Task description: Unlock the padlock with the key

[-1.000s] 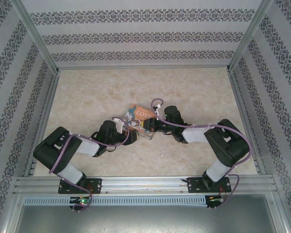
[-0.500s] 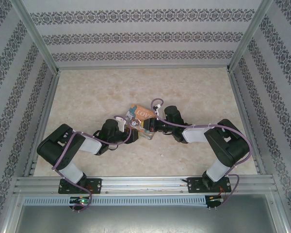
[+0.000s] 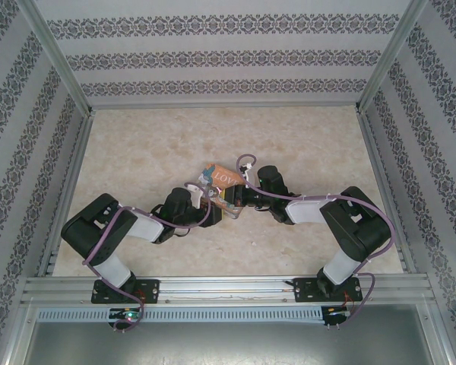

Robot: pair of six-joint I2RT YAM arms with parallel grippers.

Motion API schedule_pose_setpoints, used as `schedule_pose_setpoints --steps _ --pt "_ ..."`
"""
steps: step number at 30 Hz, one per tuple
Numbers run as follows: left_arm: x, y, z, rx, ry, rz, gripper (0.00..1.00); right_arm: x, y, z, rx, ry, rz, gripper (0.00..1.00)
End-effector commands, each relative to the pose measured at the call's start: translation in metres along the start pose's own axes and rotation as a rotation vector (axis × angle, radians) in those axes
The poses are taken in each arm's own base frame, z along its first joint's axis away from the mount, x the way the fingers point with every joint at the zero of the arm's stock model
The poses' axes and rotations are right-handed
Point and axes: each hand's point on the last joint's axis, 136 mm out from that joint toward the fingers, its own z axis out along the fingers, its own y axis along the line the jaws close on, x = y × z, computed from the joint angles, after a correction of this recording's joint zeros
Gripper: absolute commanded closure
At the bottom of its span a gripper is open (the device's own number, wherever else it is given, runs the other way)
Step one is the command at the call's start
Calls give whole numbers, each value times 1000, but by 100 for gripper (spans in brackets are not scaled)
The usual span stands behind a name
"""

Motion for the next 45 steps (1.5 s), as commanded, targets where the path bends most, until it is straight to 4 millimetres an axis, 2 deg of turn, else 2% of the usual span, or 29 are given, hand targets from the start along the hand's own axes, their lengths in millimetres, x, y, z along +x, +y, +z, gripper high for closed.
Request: schedule_pose_setpoints --steps 1,5,12,17,20,24,28,31,40,45 --pt "-7 -5 6 0 -14 -15 54 33 -28 3 89 98 83 100" --pt "-10 -3 9 -14 -19 -36 55 34 -29 3 92 99 84 100" --pt "-12 0 14 -38 -3 -78 67 34 -28 2 90 98 81 100" --pt "-17 -2 13 -38 -17 -86 72 32 -24 1 82 94 76 100" --pt "-21 -6 11 -32 -23 -87 73 25 -16 -1 67 76 59 100" --pt "-26 -14 7 -14 -31 -103 73 7 5 -8 35 28 8 100" --pt "-29 -24 1 10 -21 -125 76 -9 23 -23 30 -41 -66 100" --pt "-31 -29 -4 15 -19 -143 75 -14 30 -37 47 -89 -121 100" --pt "-38 -48 -12 60 10 -228 75 2 38 -74 93 -152 -235 100" --pt "-44 -57 -13 87 13 -284 75 22 41 -85 120 -171 -333 100"
